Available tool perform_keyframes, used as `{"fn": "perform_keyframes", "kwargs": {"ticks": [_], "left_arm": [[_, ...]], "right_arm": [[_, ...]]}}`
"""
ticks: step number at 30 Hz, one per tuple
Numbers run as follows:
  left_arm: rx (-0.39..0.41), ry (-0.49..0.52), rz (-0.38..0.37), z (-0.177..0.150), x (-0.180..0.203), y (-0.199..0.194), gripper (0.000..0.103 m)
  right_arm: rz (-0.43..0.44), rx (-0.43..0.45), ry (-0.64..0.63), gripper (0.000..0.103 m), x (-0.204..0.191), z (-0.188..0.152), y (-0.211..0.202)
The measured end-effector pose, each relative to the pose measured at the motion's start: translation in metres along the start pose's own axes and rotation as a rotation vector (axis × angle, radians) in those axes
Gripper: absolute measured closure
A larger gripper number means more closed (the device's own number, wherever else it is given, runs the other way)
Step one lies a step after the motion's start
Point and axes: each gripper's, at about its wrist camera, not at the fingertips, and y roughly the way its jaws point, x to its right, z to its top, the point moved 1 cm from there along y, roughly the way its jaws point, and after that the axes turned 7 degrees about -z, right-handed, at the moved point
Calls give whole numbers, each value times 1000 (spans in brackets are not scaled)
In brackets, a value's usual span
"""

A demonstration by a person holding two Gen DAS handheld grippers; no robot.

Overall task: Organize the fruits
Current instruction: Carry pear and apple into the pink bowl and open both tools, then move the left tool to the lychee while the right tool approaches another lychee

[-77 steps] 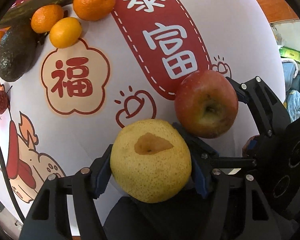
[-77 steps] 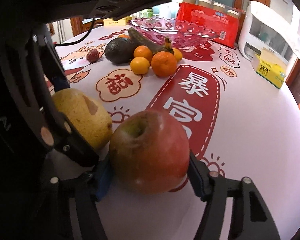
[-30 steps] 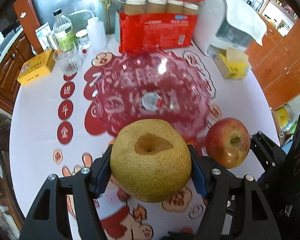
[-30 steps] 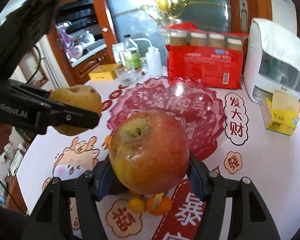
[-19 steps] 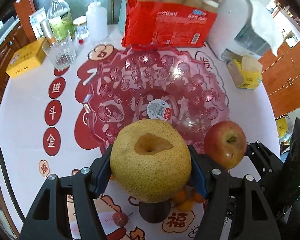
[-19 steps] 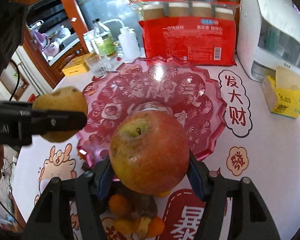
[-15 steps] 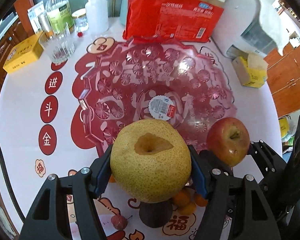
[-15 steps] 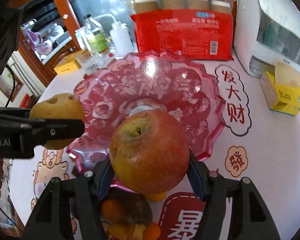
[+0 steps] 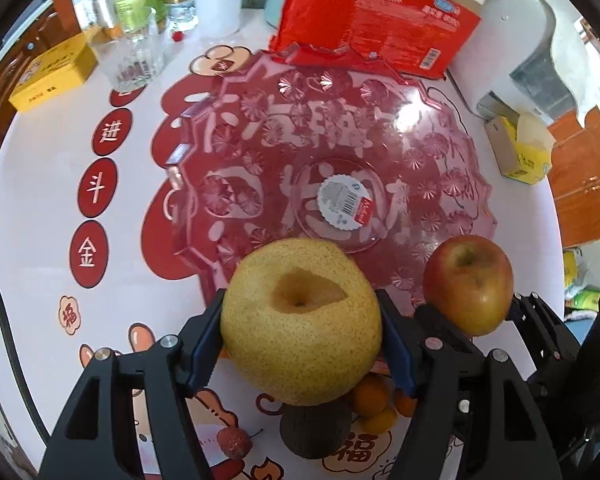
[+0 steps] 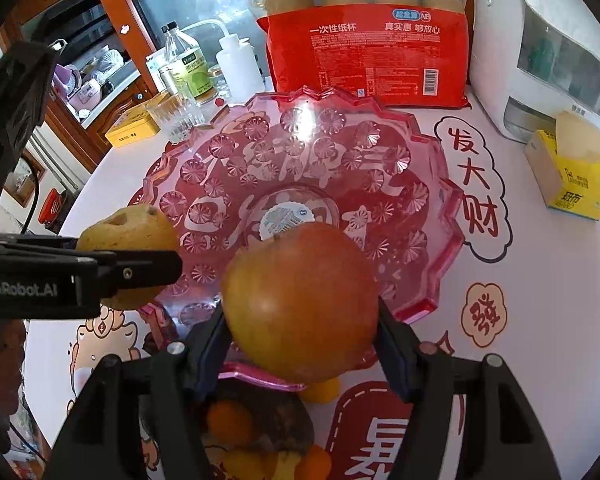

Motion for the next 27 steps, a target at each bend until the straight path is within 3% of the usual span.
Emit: {"fn": "perform_keyframes", "kwargs": {"ticks": [4, 10, 16, 27], "left_arm": [[85, 26, -18, 0, 2, -26, 21], [144, 34, -16, -7, 3, -54, 21], [179, 86, 14, -36, 11, -78, 21], [218, 143, 9, -106, 12, -125, 21]], "right_arm": [[7, 9, 14, 36, -1, -2, -8], [25, 75, 35, 36, 0, -3, -36], [53, 69, 88, 36, 2, -19, -58], [57, 50, 176, 36, 4, -82, -101]]}}
